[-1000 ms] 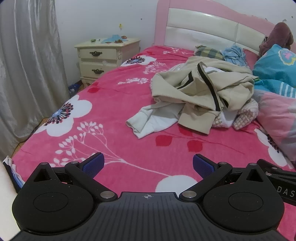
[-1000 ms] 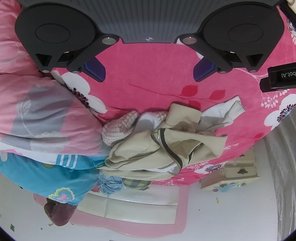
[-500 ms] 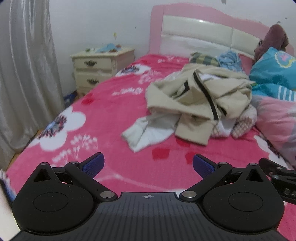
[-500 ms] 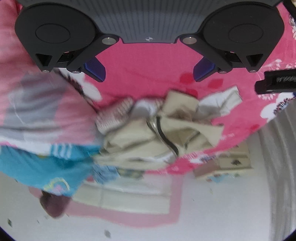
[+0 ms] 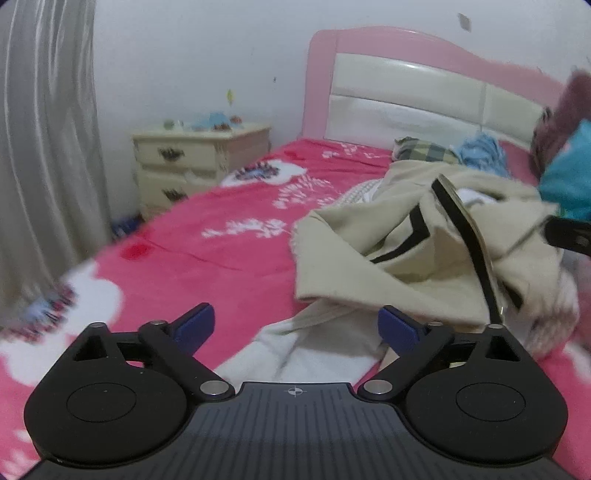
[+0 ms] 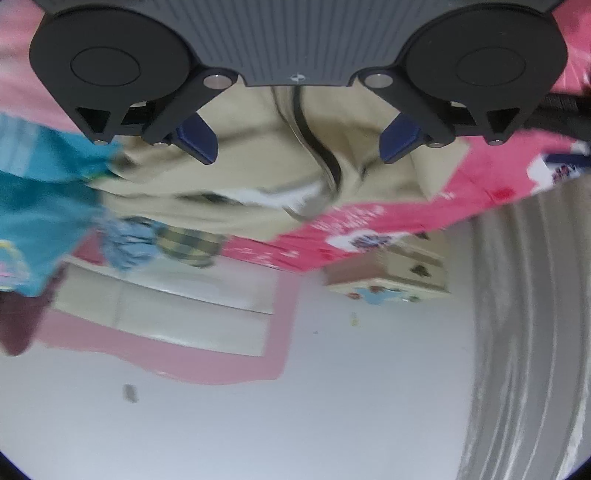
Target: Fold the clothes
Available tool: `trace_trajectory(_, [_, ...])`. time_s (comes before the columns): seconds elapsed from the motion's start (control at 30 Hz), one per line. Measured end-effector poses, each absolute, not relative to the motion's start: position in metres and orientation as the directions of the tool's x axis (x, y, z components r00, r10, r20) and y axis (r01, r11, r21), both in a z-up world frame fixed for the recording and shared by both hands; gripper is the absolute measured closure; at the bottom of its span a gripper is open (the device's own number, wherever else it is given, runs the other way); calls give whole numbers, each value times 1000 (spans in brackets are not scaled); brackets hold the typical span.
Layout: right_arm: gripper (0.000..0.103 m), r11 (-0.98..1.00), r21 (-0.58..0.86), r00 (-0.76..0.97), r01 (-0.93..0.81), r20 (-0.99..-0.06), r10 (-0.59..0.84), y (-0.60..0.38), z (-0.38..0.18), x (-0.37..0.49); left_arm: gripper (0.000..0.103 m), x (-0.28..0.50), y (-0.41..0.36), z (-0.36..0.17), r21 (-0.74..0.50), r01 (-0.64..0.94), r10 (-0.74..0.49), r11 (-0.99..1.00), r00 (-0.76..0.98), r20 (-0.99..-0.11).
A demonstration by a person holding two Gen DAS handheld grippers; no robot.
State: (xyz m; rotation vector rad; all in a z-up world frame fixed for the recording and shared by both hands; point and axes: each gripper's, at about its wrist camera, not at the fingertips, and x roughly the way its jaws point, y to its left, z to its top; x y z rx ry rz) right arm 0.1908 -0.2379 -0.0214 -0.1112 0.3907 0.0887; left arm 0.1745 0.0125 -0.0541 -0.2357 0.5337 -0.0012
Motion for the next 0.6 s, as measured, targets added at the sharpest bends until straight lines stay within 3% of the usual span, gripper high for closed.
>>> trace_trajectory(0.13, [19, 985, -91, 887, -144, -453, 88, -220, -31, 258, 20, 199, 24, -69, -375, -73, -142, 924, 846, -514])
trace_trajectory(0.27, [38, 987, -54, 832, -150, -546, 96, -210, -46, 305, 32, 221, 26, -77, -356, -84, -127, 931, 838, -531])
trace_trajectory(0.33, [52, 987, -63, 811, -149, -578, 85, -208, -53, 317, 57, 235, 25, -81, -342, -89, -123, 935, 826, -551])
trace_trajectory(0.37, [73, 987, -68, 801, -148, -593, 79, -207, -56, 322, 67, 241, 25, -84, -342, -94, -124, 935, 817, -563])
trace_trajectory(0.4, [90, 988, -52, 796, -146, -599, 86, -209, -56, 324, 91, 246, 25, -85, -346, -98, -126, 933, 811, -571])
trace_trajectory(0.43, [91, 989, -28, 792, -145, -602, 99, -211, -55, 324, 103, 248, 26, -85, -343, -97, -126, 934, 810, -573])
trace_trajectory(0.6, [98, 963, 120, 833, -240, -484, 268, -232, -35, 276, 103, 221, 24, -68, -352, -6, -184, 936, 844, -504])
